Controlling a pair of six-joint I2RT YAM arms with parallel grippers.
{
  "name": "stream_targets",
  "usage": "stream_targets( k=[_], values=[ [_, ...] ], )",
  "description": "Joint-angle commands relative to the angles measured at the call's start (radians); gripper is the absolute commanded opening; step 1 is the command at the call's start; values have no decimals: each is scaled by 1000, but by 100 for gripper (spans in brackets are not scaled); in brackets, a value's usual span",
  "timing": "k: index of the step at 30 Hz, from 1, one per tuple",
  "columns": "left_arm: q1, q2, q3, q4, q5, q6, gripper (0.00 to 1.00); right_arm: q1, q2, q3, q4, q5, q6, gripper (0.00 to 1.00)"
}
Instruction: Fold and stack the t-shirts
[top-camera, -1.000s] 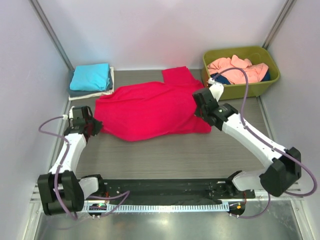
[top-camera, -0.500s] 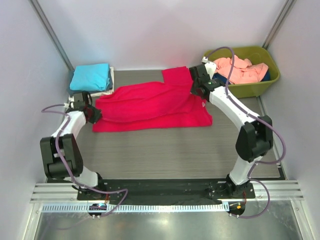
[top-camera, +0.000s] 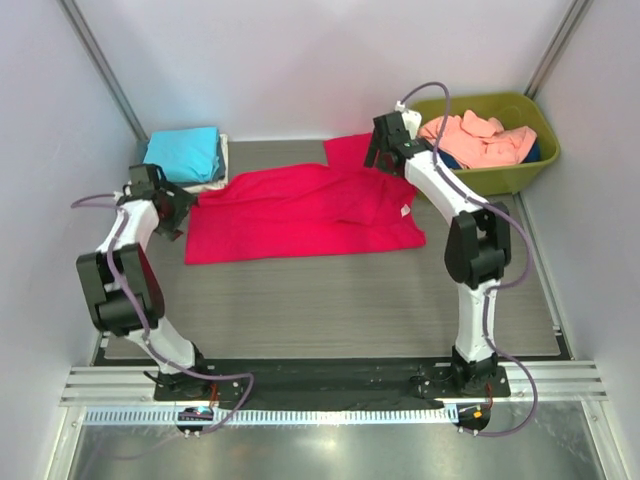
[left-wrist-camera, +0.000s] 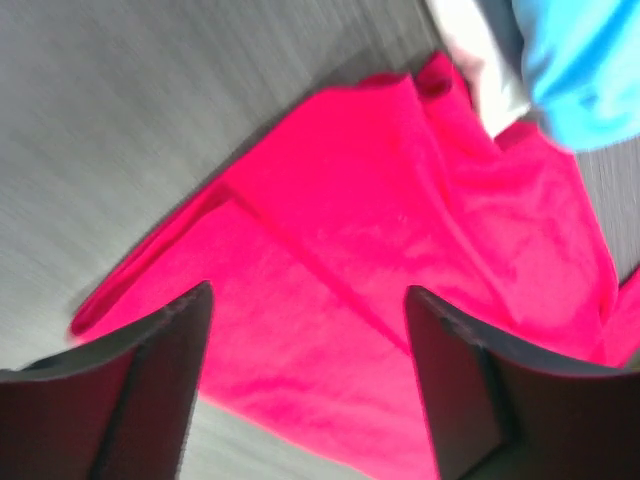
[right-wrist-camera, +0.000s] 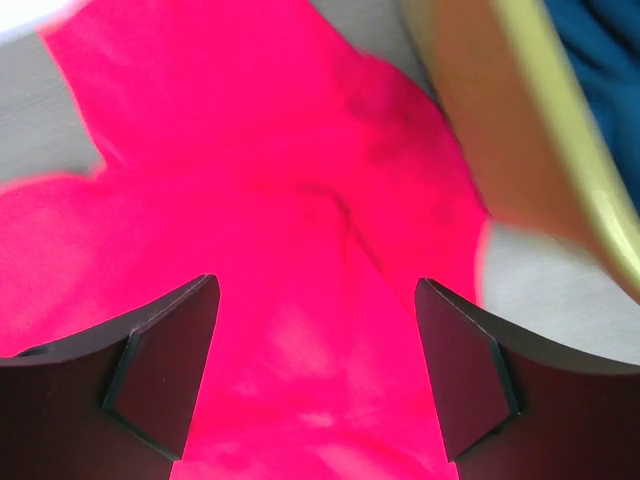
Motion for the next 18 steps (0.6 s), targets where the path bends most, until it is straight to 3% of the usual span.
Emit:
stream_targets(
  k=[1, 2, 8, 13, 18],
  values=[
    [5, -175, -109, -17, -3, 24, 83, -5, -256, -181, 49, -14, 13, 85],
    [5, -250, -162, 7, 1, 16, 84, -5, -317, -352, 83, -22, 39, 85],
    [6, -439, -478, 118, -14, 19, 83, -24, -636, -854, 232, -140, 93, 85],
    [8, -521, -614, 190, -23, -8, 82, -73, -730, -1042, 304, -228, 112, 84],
    [32, -467, -667, 251, -8, -7, 76, -143, -681, -1126, 391, -294, 101, 82]
  ],
)
